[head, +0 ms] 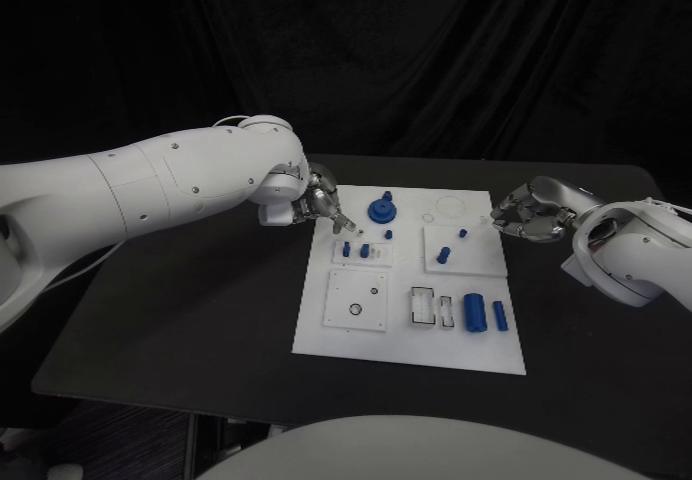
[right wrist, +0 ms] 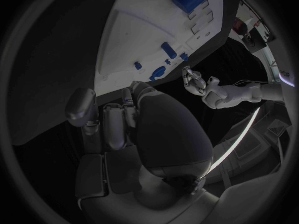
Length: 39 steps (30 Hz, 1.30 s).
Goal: Assemble the parts on the task board
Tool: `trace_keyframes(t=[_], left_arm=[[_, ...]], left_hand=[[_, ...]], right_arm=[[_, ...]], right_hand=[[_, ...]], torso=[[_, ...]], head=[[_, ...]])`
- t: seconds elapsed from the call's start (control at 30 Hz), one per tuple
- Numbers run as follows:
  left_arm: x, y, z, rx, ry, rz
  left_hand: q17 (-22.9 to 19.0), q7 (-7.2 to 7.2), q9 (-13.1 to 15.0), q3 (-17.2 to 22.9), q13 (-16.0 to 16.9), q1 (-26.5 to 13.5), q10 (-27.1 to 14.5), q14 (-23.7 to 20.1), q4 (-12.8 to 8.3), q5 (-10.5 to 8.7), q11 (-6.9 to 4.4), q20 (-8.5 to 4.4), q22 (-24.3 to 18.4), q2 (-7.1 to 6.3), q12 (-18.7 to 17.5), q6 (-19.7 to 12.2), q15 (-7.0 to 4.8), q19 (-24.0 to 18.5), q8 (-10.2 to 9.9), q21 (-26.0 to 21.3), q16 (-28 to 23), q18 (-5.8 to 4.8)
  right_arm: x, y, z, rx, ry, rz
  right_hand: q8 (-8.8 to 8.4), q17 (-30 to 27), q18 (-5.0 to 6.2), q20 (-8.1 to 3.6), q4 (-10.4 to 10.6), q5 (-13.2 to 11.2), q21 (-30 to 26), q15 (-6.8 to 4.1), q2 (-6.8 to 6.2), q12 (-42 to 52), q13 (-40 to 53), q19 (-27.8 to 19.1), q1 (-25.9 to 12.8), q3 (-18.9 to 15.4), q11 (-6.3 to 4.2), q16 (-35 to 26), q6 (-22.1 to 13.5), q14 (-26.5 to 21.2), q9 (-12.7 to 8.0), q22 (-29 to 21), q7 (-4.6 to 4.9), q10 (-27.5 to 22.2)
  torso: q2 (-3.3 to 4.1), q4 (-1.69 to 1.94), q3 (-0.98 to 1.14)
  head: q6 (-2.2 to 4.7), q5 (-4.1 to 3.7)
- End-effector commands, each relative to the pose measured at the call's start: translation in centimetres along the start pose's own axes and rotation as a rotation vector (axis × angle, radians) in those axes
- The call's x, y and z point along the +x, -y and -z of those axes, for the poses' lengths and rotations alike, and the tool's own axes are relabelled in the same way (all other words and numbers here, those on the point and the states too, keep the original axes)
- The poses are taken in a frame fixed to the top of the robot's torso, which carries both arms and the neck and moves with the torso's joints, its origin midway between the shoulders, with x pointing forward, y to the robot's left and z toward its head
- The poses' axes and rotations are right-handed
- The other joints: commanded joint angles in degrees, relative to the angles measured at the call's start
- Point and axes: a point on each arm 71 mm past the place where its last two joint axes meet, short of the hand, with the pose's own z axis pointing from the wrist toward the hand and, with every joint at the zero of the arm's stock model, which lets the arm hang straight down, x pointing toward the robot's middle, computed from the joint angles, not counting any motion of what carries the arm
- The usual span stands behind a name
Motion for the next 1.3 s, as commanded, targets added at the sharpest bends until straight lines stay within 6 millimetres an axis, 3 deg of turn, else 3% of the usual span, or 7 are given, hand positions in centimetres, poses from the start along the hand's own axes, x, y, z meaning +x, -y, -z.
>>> trace_keyframes(t=[0.03,0.2,0.33,0.6,1.3], left_arm=[[0.0,0.0,0.0,-0.071,-0.025,-0.053],[0.0,0.5,-0.3,-0.081,-0.016,-0.065],[0.1,0.7,-0.5,-0.083,-0.012,-0.065],[0.1,0.9,-0.8,-0.062,0.008,-0.052],[1.3,0.9,-1.3,-0.07,-0.031,-0.065]], left_hand=[[15.1,-0.03,-0.1,-0.2,14.9,-1.5,6.2,6.1,0.2,-0.84,0.3,-0.04,11.9,-0.07,0.1,0.8,0.25,0.8,-0.1,0.9,0.1,-0.61],[15.1,-0.05,-0.1,-0.4,14.9,-1.8,6.2,6.1,0.3,-0.97,0.27,-0.07,11.9,-0.05,0.1,0.9,0.21,0.8,-0.2,1.0,0.1,-0.62],[15.1,-0.07,-0.1,-0.4,14.9,-1.9,6.2,6.1,0.3,-0.96,0.27,-0.08,11.9,0.01,0.1,1.0,0.2,0.8,-0.2,0.9,0.1,-0.61],[15.1,-0.06,-0.1,-0.4,14.9,-2.4,6.2,6.1,0.4,-1.0,0.27,-0.1,11.8,0.23,0.1,1.1,0.19,0.7,-0.2,0.7,0.1,-0.56],[15.1,-0.18,0.2,-1.1,14.9,-4.7,6.2,6.1,0.4,-1.37,0.2,-0.14,11.9,0.77,0.1,2.0,0.15,0.9,0.1,1.1,0.1,-0.65]], right_arm=[[-0.1,-0.1,0.0,0.003,0.014,-0.003],[0.0,-0.3,0.0,-0.002,0.011,-0.003],[0.0,-0.4,0.0,-0.004,0.01,-0.003],[0.0,-0.3,0.0,-0.003,0.009,-0.003],[0.0,-0.2,0.0,-0.002,0.009,-0.003]], right_hand=[[-0.16,0.0,0.69,0.18,0.0,0.3,-0.1,0.37,-0.05,-0.3,-0.4,-0.2,-0.7,0.3,0.05,-0.3,-0.1,0.8,0.0,6.6,0.23,-0.2],[-0.16,0.0,0.69,0.18,0.0,0.3,-0.1,0.37,-0.05,-0.3,-0.4,-0.2,-0.7,0.3,0.05,-0.3,-0.1,0.8,0.0,6.6,0.23,-0.2],[-0.16,0.0,0.69,0.18,0.0,0.3,-0.1,0.37,-0.05,-0.3,-0.4,-0.2,-0.7,0.3,0.05,-0.3,-0.1,0.8,0.0,6.6,0.23,-0.2],[-0.16,0.0,0.69,0.18,0.0,0.3,-0.1,0.37,-0.05,-0.3,-0.4,-0.2,-0.7,0.3,0.05,-0.3,-0.1,0.8,0.0,6.6,0.23,-0.2],[-0.17,0.0,0.69,0.18,0.0,0.3,-0.1,0.36,-0.06,-0.3,-0.4,-0.2,-0.7,0.4,0.03,-0.3,-0.1,0.8,0.0,6.6,0.22,-0.2]], torso=[[0.13,0.03,-0.14],[0.23,-0.08,-0.35],[0.29,-0.09,-0.39],[0.06,-0.06,-0.24],[0.0,0.01,-0.19]], head=[[-0.01,0.08],[-0.01,0.27],[-0.01,0.32],[-0.01,0.16],[-0.01,-0.22]])
